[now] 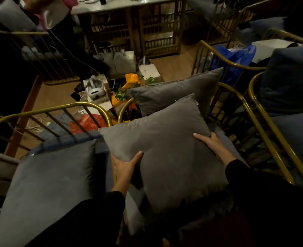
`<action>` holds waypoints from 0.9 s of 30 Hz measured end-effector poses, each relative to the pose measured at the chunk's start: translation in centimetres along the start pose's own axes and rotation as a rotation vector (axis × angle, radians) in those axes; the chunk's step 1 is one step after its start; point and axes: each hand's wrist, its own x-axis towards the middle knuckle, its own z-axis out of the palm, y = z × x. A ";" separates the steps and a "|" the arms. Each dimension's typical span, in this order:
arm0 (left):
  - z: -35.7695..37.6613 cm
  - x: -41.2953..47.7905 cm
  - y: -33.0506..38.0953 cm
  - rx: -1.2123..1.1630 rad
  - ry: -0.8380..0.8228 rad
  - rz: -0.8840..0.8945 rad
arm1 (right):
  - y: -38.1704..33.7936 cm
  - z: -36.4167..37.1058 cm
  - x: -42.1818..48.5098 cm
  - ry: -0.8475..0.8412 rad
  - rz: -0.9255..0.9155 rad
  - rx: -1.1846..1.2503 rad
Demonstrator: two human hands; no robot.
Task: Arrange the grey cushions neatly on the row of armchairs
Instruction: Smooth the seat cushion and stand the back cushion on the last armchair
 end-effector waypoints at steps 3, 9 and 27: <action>-0.7 1.3 -0.4 -0.270 -0.112 -0.127 | 0.4 0.7 0.0 0.027 -0.023 0.085; -2.4 0.9 1.4 -0.519 -0.146 -0.280 | -2.0 2.1 -2.4 0.135 -0.184 0.055; -35.7 15.4 11.8 -0.482 -0.037 0.132 | -16.9 33.0 -8.3 -0.243 -0.463 0.160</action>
